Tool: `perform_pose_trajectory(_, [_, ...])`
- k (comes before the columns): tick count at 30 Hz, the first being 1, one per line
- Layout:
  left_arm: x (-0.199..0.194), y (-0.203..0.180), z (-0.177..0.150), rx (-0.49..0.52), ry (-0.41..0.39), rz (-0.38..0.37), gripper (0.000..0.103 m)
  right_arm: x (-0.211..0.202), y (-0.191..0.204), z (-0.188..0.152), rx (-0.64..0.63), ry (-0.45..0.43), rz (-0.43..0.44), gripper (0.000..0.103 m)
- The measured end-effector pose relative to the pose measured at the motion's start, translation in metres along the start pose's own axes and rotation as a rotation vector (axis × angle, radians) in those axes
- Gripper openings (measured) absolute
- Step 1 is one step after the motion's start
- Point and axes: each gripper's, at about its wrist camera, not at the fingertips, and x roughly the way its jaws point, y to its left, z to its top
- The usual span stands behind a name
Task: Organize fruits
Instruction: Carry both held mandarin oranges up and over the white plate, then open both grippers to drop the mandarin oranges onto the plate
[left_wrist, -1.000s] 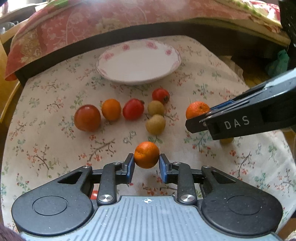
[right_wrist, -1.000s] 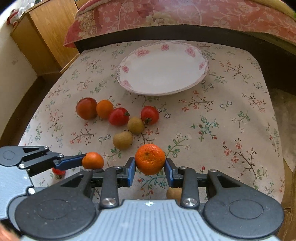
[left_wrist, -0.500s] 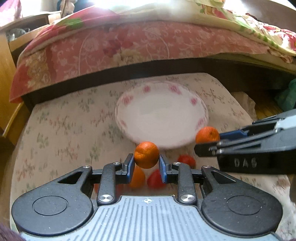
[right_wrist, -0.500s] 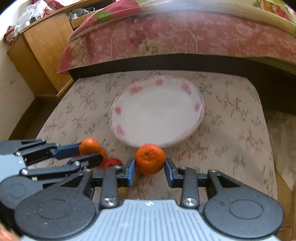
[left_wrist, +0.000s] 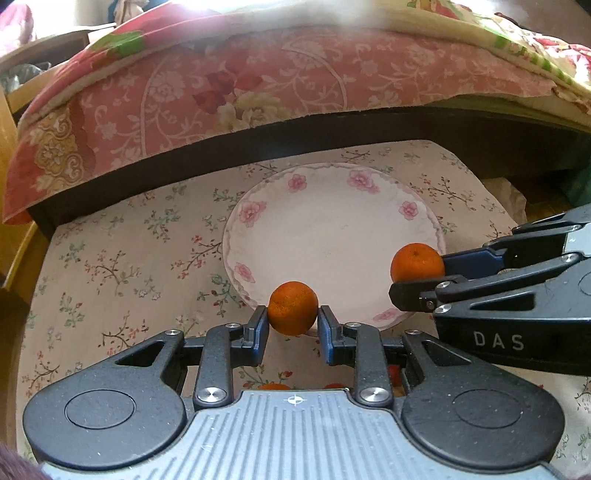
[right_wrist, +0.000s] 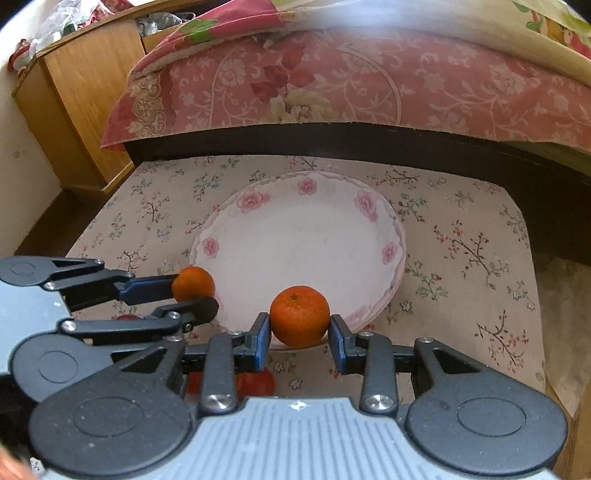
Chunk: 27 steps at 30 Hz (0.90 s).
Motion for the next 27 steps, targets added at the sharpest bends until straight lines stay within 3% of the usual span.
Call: perform_pose_trajectory(27, [-0.008,0.002,0.003,-0.013,-0.025,0.037,0.047,-0.004,-0.001,0.004,0.009,-0.049,-0.007,0.037])
